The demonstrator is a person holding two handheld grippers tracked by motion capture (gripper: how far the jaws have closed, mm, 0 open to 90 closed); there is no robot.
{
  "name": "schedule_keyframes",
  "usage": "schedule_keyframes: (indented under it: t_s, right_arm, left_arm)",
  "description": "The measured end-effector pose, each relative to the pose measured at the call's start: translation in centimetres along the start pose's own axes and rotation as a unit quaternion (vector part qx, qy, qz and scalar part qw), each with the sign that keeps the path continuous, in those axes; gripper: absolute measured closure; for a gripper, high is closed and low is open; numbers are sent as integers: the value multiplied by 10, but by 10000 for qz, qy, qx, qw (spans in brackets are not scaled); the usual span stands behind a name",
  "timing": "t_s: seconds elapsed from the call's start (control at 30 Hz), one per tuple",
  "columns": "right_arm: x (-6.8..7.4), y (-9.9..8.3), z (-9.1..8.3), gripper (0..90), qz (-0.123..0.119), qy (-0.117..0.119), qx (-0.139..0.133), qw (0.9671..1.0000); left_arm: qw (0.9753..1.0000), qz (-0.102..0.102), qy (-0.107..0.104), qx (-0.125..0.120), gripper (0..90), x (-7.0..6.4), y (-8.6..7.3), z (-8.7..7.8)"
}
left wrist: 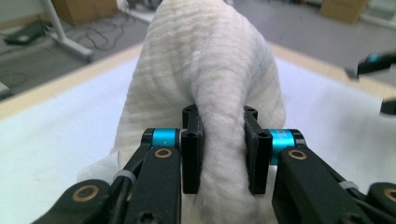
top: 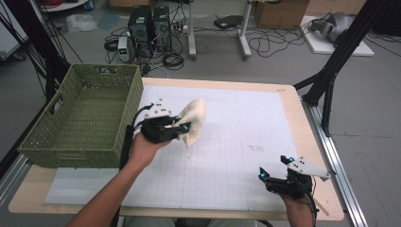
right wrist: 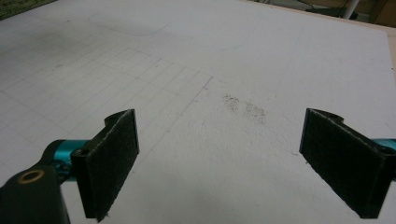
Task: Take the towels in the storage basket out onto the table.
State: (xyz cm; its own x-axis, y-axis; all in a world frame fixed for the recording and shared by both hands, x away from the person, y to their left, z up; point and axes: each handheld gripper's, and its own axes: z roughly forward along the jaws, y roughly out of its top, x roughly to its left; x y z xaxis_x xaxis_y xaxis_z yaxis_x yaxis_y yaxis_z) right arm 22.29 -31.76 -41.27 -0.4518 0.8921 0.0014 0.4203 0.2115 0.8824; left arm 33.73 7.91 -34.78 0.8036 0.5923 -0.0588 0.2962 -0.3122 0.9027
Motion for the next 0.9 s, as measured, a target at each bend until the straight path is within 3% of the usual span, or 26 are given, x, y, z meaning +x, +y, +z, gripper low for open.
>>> schedule_keyframes:
  t_s: [0.13, 0.2, 0.4, 0.5, 0.57, 0.6, 0.73, 0.77, 0.8, 0.9]
  right_arm:
    - [1, 0, 1, 111, -76, 24, 40, 10000]
    - [0, -1, 2, 111, -75, 29, 70, 9999]
    - [0, -1, 3, 111, -69, 40, 80, 9999]
    - [0, -1, 3, 111, -60, 30, 79, 9999]
    - [0, -2, 3, 111, -52, 36, 91, 9999]
    - [-1, -3, 2, 111, -60, 31, 109, 9999]
    - [-2, -4, 2, 111, -45, 25, 108, 9999]
    - [-2, -4, 2, 111, -43, 28, 114, 9999]
    - [-2, -4, 2, 111, -35, 28, 116, 9999]
    - [-1, -3, 2, 111, -40, 26, 113, 9999]
  left_arm:
    - [9990, 54, -165, 413, 725, -11, -16, 24]
    - [9976, -37, -273, 629, 715, -13, -27, 40]
    - [9949, -206, -253, 957, 679, -12, -42, 66]
    - [9936, -280, -367, 1032, 610, -12, -47, 76]
    - [9953, -375, -321, 837, 452, -11, -45, 73]
    - [9965, -413, -281, 675, 324, -10, -42, 69]
    - [9993, -329, -126, 102, 298, -2, -33, 38]
    - [9992, -327, -140, -154, 285, 5, -33, 19]
    - [9992, -327, -140, -154, 269, 5, -33, 19]
    - [9993, -269, 19, -260, 239, 12, -41, -4]
